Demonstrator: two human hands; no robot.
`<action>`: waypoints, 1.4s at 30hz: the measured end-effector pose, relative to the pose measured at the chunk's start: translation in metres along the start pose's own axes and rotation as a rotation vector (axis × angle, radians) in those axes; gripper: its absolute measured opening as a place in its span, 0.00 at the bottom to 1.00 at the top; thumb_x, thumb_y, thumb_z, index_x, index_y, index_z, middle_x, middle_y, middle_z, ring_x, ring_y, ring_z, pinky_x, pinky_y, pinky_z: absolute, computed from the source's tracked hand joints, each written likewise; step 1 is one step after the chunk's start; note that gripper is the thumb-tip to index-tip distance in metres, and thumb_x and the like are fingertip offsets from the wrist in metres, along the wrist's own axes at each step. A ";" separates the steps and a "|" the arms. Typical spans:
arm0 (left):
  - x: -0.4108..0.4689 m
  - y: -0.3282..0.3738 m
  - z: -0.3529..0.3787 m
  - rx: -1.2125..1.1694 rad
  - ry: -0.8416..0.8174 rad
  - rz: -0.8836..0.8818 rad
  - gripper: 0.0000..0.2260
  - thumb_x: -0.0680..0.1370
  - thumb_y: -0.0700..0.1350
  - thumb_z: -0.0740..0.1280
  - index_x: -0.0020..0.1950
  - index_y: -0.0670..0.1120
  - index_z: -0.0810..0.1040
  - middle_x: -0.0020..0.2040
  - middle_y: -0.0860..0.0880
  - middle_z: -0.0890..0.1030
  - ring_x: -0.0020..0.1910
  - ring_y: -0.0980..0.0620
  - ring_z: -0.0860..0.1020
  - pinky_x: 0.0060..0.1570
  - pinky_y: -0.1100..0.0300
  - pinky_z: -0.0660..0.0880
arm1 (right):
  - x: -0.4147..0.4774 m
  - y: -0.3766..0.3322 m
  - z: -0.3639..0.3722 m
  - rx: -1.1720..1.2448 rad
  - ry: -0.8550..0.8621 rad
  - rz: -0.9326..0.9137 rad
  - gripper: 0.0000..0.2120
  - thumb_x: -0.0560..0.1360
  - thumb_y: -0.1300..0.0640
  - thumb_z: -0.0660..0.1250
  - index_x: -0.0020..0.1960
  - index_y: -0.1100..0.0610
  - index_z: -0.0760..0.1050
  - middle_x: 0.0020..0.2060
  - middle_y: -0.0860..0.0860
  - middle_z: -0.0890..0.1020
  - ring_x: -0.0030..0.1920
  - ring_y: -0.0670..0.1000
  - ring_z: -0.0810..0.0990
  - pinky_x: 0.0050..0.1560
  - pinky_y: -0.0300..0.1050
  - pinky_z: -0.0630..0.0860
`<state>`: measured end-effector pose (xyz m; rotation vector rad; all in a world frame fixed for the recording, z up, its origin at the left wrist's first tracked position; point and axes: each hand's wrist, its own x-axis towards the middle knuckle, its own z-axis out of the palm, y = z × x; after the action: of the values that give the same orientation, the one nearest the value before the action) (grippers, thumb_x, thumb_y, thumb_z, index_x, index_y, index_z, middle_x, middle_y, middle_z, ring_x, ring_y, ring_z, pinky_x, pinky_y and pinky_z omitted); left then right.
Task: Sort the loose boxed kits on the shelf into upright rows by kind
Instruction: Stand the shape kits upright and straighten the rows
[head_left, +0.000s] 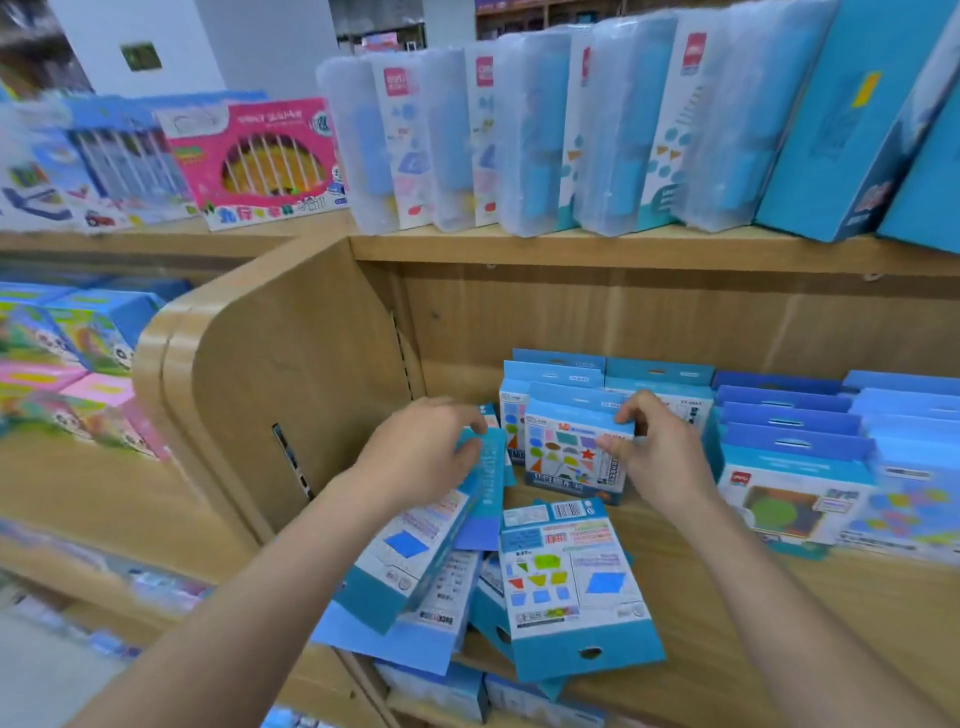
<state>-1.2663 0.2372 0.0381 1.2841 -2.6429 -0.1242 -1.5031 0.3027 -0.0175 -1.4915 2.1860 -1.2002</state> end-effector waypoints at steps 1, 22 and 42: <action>0.013 -0.002 -0.003 0.004 -0.034 -0.028 0.11 0.79 0.48 0.60 0.59 0.51 0.77 0.55 0.51 0.80 0.54 0.49 0.76 0.52 0.52 0.74 | 0.001 0.002 0.002 -0.006 0.008 0.001 0.12 0.72 0.56 0.72 0.44 0.51 0.67 0.39 0.48 0.77 0.39 0.54 0.77 0.39 0.52 0.76; -0.029 -0.002 -0.010 -0.021 -0.199 -0.043 0.29 0.73 0.66 0.62 0.71 0.55 0.66 0.71 0.55 0.68 0.69 0.54 0.65 0.66 0.59 0.65 | 0.009 -0.004 0.014 -0.124 -0.028 -0.102 0.17 0.71 0.54 0.73 0.53 0.52 0.67 0.56 0.51 0.69 0.48 0.52 0.75 0.52 0.51 0.76; -0.132 -0.016 0.027 0.177 -0.055 -0.043 0.41 0.61 0.51 0.74 0.72 0.52 0.64 0.72 0.47 0.68 0.70 0.46 0.69 0.63 0.49 0.72 | -0.088 -0.067 0.058 -0.146 -0.351 -0.539 0.28 0.72 0.55 0.71 0.69 0.43 0.67 0.70 0.47 0.65 0.72 0.50 0.59 0.68 0.55 0.66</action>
<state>-1.1804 0.3304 -0.0099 1.4108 -2.7255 0.0717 -1.3841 0.3402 -0.0261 -2.2510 1.7227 -0.8237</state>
